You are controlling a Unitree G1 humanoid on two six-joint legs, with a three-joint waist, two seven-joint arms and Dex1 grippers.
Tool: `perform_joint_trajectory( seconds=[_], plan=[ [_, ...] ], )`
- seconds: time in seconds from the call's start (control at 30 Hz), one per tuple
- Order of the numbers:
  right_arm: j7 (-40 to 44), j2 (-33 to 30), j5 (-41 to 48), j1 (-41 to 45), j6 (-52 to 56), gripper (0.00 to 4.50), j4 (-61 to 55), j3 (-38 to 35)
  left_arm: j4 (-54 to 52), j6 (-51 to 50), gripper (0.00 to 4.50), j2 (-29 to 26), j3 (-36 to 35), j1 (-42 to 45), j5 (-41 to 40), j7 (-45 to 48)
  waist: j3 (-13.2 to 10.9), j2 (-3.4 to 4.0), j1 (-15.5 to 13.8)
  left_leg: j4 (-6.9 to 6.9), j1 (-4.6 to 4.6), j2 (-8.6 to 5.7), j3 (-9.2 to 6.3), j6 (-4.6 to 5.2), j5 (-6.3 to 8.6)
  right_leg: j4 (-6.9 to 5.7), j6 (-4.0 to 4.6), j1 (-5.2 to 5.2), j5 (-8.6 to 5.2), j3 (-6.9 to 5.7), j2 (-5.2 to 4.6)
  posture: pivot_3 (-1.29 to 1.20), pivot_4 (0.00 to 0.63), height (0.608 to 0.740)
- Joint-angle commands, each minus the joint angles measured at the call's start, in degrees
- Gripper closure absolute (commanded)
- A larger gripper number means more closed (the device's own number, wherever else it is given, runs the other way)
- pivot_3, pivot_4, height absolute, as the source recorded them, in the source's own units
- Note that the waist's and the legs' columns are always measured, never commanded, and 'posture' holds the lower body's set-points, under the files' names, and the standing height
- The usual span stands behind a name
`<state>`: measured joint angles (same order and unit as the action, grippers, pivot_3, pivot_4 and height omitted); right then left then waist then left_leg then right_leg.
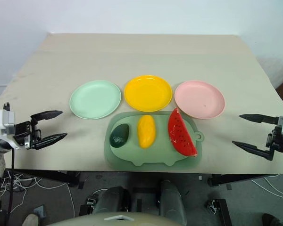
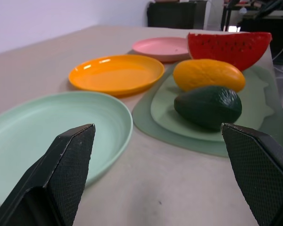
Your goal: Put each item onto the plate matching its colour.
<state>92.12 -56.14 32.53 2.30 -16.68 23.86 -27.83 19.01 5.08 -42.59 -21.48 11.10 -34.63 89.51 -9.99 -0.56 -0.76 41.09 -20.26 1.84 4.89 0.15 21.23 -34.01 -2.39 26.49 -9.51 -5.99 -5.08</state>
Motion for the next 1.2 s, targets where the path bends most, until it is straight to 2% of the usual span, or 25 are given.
perform_joint_trajectory(
  seconds=[0.03, 0.2, 0.43, 0.8, 1.03, 1.2],
  plan=[
    [-0.7, 0.5, 1.5, -0.7, -0.1, 0.00, -2.8, -2.3, -0.2, 0.4, 0.02, 0.0, 0.5, 1.2, -0.2, 0.6, 0.0, 0.00, 0.0, 0.00, 0.00, 0.00, 0.00, 0.00, 0.00, 0.00, 0.00, 0.00, 0.00, 0.00, 0.00, 0.00, 0.150, 0.733],
    [-3.0, 2.6, 1.8, -3.6, 0.6, 0.00, -7.1, -3.0, 1.3, 0.7, 0.02, 0.6, 1.2, 3.3, 0.3, 0.1, 0.0, 0.00, 0.0, 0.00, 0.01, 0.00, 0.00, -0.01, -0.01, -0.01, 0.00, 0.00, 0.00, 0.00, 0.03, 0.00, 0.150, 0.733],
    [-3.0, 2.0, 2.0, -5.3, 2.2, 0.00, -8.3, -4.3, 2.2, 0.6, 0.02, -0.2, 2.4, 5.1, 0.6, 1.1, 0.0, 0.00, 0.0, 0.02, 0.02, -0.01, -0.01, -0.01, -0.01, -0.01, 0.00, -0.02, 0.00, 0.00, 0.03, 0.00, 0.150, 0.733],
    [-1.9, -0.5, 2.2, -0.7, 5.7, 0.00, -8.9, -3.3, 0.1, 0.9, 0.02, -0.1, 1.8, 2.9, 0.3, 1.2, 0.0, 0.01, 0.1, 0.02, 0.02, -0.01, -0.01, -0.01, 0.00, -0.01, 0.00, -0.01, 0.00, 0.00, 0.04, 0.00, 0.150, 0.733],
    [-5.9, -2.7, 3.7, -0.5, 18.9, 0.00, -19.2, -0.7, -6.7, 0.1, 0.02, 0.4, 1.7, -4.4, -0.7, 0.5, 0.0, 0.04, 0.0, 0.02, 0.01, 0.03, -0.03, -0.01, 0.00, -0.02, 0.01, 0.02, 0.00, 0.01, 0.02, 0.00, 0.150, 0.733],
    [-13.0, -5.7, 6.4, 2.0, 34.9, 0.00, -31.0, 3.5, -10.6, 0.0, 0.02, 1.6, 2.0, -6.8, -0.8, -2.2, -0.1, 0.10, 0.0, 0.03, -0.03, 0.02, -0.05, 0.00, 0.00, -0.02, 0.02, 0.05, -0.01, 0.01, -0.04, 0.00, 0.150, 0.733]
  ],
)
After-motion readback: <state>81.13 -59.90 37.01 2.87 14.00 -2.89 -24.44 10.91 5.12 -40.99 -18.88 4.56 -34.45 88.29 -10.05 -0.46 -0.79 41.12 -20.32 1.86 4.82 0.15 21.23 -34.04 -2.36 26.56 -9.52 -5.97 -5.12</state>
